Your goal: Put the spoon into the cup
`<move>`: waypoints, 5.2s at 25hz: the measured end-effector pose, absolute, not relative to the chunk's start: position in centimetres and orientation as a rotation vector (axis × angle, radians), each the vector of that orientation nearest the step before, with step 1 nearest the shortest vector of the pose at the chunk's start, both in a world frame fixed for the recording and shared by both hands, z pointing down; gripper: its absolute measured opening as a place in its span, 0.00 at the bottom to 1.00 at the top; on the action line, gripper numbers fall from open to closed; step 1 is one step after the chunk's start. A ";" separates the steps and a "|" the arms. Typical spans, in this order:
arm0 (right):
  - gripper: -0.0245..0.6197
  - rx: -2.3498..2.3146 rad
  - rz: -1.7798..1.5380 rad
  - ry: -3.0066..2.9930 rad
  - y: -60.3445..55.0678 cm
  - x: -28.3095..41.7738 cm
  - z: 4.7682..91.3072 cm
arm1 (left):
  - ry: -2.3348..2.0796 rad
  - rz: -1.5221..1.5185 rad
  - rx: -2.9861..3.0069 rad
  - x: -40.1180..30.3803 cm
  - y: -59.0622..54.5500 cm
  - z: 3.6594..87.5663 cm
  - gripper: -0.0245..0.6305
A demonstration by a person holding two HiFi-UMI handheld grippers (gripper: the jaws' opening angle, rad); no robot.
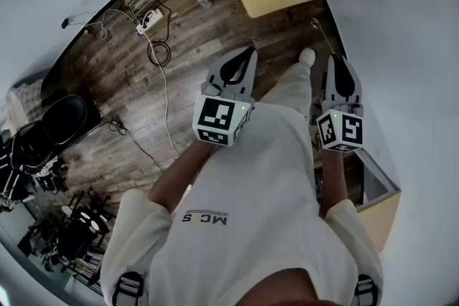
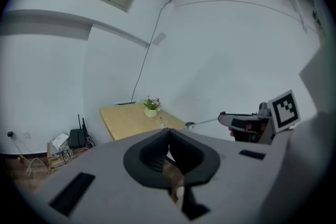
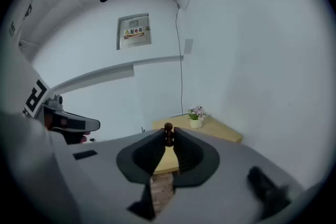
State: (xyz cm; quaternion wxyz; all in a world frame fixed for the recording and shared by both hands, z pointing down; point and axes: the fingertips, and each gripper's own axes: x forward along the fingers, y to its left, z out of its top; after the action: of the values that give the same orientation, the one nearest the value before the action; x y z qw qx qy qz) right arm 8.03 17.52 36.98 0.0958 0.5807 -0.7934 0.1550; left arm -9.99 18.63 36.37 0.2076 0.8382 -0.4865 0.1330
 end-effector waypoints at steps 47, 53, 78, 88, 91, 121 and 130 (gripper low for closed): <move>0.13 1.894 0.332 -2.383 18.1 15.7 32.1 | -1.095 0.373 2.537 4.2 13.5 32.2 0.06; 0.13 1.869 0.335 -2.355 7.9 14.4 32.3 | -1.097 0.343 2.540 1.9 4.0 31.9 0.06; 0.13 1.741 0.420 -2.308 -9.1 15.0 39.6 | -1.182 0.397 2.348 1.4 -8.7 39.3 0.06; 0.13 1.686 0.529 -2.280 -13.4 15.3 45.4 | -1.208 0.435 2.312 2.0 -11.0 41.8 0.06; 0.13 1.654 0.559 -2.268 -14.3 15.0 47.1 | -1.218 0.447 2.294 1.9 -11.4 42.3 0.06; 0.18 1.429 0.875 -2.249 -18.4 13.3 56.4 | -1.267 0.541 2.159 1.9 -12.0 46.6 0.06; 0.17 1.520 0.826 -2.220 -17.1 14.6 53.7 | -1.259 0.498 2.211 1.8 -11.7 44.8 0.06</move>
State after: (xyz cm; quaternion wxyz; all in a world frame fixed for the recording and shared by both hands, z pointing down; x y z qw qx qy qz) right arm 14.65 -17.09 53.67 0.1628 0.5327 -0.7784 0.2895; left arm 1.83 -11.68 44.78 0.2712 0.8209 -0.4673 0.1848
